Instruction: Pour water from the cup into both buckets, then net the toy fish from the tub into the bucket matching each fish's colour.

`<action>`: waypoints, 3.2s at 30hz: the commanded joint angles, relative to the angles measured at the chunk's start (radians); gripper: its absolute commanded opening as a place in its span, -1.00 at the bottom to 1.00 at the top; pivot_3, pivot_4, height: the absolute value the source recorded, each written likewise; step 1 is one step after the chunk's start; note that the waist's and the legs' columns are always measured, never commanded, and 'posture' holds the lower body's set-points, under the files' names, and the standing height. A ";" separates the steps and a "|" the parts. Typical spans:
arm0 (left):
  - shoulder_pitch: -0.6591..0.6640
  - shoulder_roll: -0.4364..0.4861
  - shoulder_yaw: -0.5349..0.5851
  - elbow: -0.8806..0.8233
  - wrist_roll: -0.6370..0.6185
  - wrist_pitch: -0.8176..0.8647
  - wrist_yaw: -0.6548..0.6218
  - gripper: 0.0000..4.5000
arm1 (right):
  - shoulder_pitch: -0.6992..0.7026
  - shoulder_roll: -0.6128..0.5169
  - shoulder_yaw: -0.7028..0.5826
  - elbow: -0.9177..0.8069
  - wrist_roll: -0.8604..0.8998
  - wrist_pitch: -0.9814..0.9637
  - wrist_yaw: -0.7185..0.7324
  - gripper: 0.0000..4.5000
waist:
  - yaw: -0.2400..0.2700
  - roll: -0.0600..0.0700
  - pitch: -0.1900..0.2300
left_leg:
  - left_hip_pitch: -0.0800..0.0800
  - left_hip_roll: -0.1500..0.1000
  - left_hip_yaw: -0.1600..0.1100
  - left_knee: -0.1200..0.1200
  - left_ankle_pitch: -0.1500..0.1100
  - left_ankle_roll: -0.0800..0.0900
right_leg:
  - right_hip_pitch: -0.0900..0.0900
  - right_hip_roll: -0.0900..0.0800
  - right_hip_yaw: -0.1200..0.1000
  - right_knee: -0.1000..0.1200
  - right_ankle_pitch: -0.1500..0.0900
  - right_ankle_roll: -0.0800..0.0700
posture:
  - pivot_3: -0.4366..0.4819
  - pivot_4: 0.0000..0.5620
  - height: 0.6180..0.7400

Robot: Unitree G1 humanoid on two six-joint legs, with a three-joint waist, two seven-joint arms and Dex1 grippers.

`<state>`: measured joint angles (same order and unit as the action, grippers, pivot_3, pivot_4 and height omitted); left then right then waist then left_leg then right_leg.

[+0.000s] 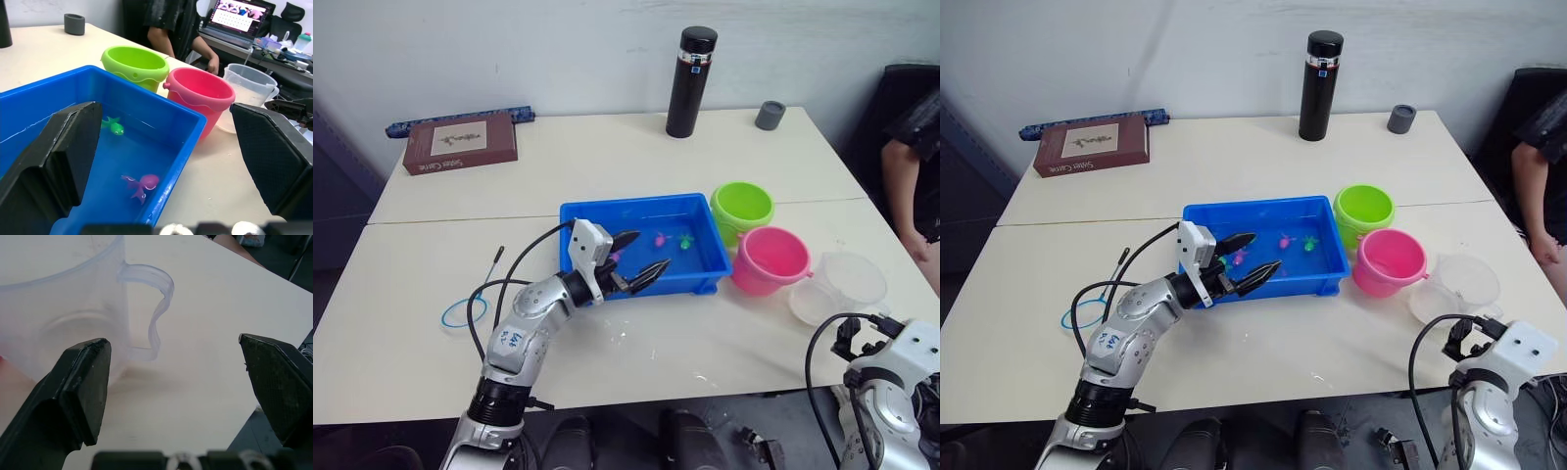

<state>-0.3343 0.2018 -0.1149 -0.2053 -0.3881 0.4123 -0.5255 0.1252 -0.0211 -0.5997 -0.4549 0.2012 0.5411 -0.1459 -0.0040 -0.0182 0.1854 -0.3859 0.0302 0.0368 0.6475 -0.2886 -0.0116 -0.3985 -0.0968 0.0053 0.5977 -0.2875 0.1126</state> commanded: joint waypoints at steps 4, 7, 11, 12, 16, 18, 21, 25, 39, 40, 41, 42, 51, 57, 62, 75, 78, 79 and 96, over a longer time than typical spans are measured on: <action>0.013 -0.001 0.013 -0.068 0.001 -0.014 0.021 1.00 | -0.012 -0.040 -0.027 0.054 0.009 -0.062 -0.012 0.97 | 0.000 0.000 0.000 | 0.000 0.000 0.000 0.000 0.000 0.000 | 0.000 0.000 0.000 0.000 0.000 0.000 | -0.05 -0.47 1.00; 0.007 -0.001 0.011 -0.063 0.006 -0.017 0.028 1.00 | -0.037 -0.063 -0.040 0.093 0.013 -0.077 -0.022 0.97 | -0.001 0.000 0.000 | 0.000 0.000 0.000 0.001 0.000 0.000 | 0.000 0.000 0.000 0.000 0.000 0.000 | -0.05 -0.47 1.00; 0.002 -0.005 0.009 -0.057 0.009 -0.019 0.037 1.00 | -0.066 -0.094 -0.051 0.131 0.022 -0.093 -0.027 0.97 | 0.000 0.000 0.000 | 0.000 0.000 0.000 0.001 0.000 0.000 | 0.000 0.000 0.000 0.000 0.000 0.000 | -0.05 -0.47 1.00; 0.003 -0.006 0.007 -0.057 0.010 -0.020 0.039 1.00 | -0.070 -0.099 -0.053 0.136 0.024 -0.096 -0.026 0.97 | 0.000 0.000 0.000 | 0.000 0.000 0.000 0.001 0.000 0.000 | 0.000 0.000 0.000 0.000 0.000 0.000 | -0.05 -0.47 1.00; 0.009 -0.005 0.006 -0.062 0.010 -0.018 0.043 1.00 | -0.074 -0.105 -0.060 0.144 0.031 -0.103 -0.031 0.97 | -0.001 0.000 0.000 | 0.000 0.000 0.001 0.000 0.000 0.000 | 0.000 0.001 0.000 0.000 0.001 0.002 | -0.05 -0.47 1.00; 0.013 -0.004 0.006 -0.065 0.009 -0.017 0.043 1.00 | -0.073 -0.106 -0.060 0.146 0.033 -0.106 -0.032 0.97 | -0.001 0.000 0.000 | 0.000 0.000 0.001 0.000 0.000 0.000 | 0.000 0.001 0.000 0.000 0.001 0.003 | -0.05 -0.47 1.00; 0.017 -0.001 0.007 -0.069 0.008 -0.015 0.043 1.00 | -0.071 -0.106 -0.061 0.148 0.036 -0.110 -0.034 0.97 | 0.000 0.000 0.000 | 0.000 0.000 0.001 0.000 0.000 0.000 | 0.000 0.001 0.000 0.000 0.001 0.003 | -0.05 -0.47 1.00; 0.022 0.003 0.009 -0.073 0.007 -0.013 0.043 1.00 | -0.075 -0.106 -0.065 0.162 0.041 -0.118 -0.034 0.97 | 0.000 0.000 0.000 | 0.000 0.000 0.001 0.000 0.000 0.000 | 0.000 0.001 0.000 0.000 0.001 0.002 | -0.05 -0.47 1.00; 0.012 0.008 0.020 -0.068 0.012 -0.011 0.055 1.00 | -0.159 -0.165 -0.063 0.290 0.053 -0.169 -0.039 0.97 | -0.001 0.000 0.000 | 0.000 0.000 0.001 0.000 0.000 0.000 | 0.000 0.000 0.000 -0.001 0.001 0.002 | -0.05 -0.47 1.00; 0.012 0.008 0.021 -0.067 0.012 -0.011 0.056 1.00 | -0.162 -0.169 -0.064 0.297 0.054 -0.172 -0.039 0.97 | -0.001 0.000 0.000 | 0.000 0.000 0.001 0.000 0.000 0.000 | 0.000 0.001 0.000 -0.001 0.001 0.002 | -0.05 -0.47 1.00; 0.013 0.008 0.021 -0.068 0.013 -0.011 0.057 1.00 | -0.164 -0.173 -0.064 0.305 0.055 -0.177 -0.038 0.97 | -0.001 0.000 0.000 | 0.000 0.000 0.001 0.000 0.000 0.000 | 0.000 0.001 0.000 -0.001 0.001 0.003 | -0.05 -0.47 1.00; 0.013 0.007 0.021 -0.068 0.014 -0.011 0.058 1.00 | -0.166 -0.176 -0.064 0.312 0.056 -0.181 -0.038 0.97 | -0.001 0.000 0.000 | 0.000 0.000 0.001 0.000 0.000 0.000 | 0.000 0.000 0.000 -0.001 0.001 0.003 | -0.05 -0.47 1.00; 0.014 0.005 0.018 -0.071 0.014 -0.009 0.066 1.00 | -0.159 -0.181 -0.057 0.323 0.067 -0.194 -0.040 0.97 | 0.000 0.000 0.000 | -0.001 0.000 0.002 0.000 0.000 0.000 | 0.000 0.000 0.000 -0.001 0.001 0.003 | -0.05 -0.47 1.00; 0.013 0.004 0.015 -0.066 0.014 -0.011 0.063 1.00 | -0.148 -0.161 -0.055 0.291 0.085 -0.189 -0.044 0.97 | 0.000 0.001 0.000 | -0.001 0.000 0.001 0.000 0.000 0.000 | 0.000 0.001 0.000 -0.001 0.002 0.003 | -0.05 -0.47 1.00; 0.015 0.003 0.011 -0.067 0.015 -0.011 0.061 1.00 | -0.149 -0.152 -0.060 0.286 0.110 -0.189 -0.053 0.97 | -0.001 0.001 0.000 | 0.000 0.000 0.001 0.000 0.000 0.000 | 0.000 0.000 0.000 -0.001 0.002 0.003 | -0.05 -0.47 1.00; 0.015 0.003 0.011 -0.068 0.017 -0.012 0.062 1.00 | -0.162 -0.188 -0.073 0.297 0.138 -0.186 -0.064 0.97 | -0.001 0.001 0.000 | -0.001 0.000 0.001 0.000 0.000 0.000 | 0.000 0.000 0.000 -0.001 0.001 0.003 | -0.05 -0.47 1.00; 0.013 0.000 0.010 -0.064 0.018 -0.014 0.064 1.00 | -0.172 -0.198 -0.072 0.305 0.142 -0.188 -0.067 0.97 | -0.001 0.001 0.000 | -0.001 0.000 0.001 0.000 0.000 0.000 | 0.000 0.000 0.000 -0.001 0.001 0.003 | -0.05 -0.47 1.00; 0.013 -0.001 0.009 -0.063 0.019 -0.014 0.064 1.00 | -0.173 -0.200 -0.071 0.306 0.142 -0.187 -0.068 0.97 | -0.001 0.001 0.000 | -0.001 0.000 0.001 0.000 0.000 0.000 | 0.000 0.000 0.000 -0.001 0.001 0.003 | -0.05 -0.47 1.00; 0.009 -0.013 0.014 -0.063 0.032 -0.012 0.070 1.00 | -0.218 -0.242 -0.060 0.407 0.139 -0.219 -0.044 0.97 | -0.001 0.001 0.000 | -0.001 0.000 0.002 0.000 0.000 0.000 | 0.000 0.000 0.000 -0.001 0.002 0.003 | -0.05 -0.47 1.00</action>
<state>-0.3100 0.1961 -0.0994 -0.2282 -0.3543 0.4126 -0.4564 -0.0917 -0.2398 -0.6413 -0.0358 0.3360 0.3472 -0.1948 -0.0050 -0.0176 0.1858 -0.3864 0.0302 0.0386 0.6476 -0.2886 -0.0116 -0.3985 -0.0963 0.0056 0.5964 -0.2860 0.1153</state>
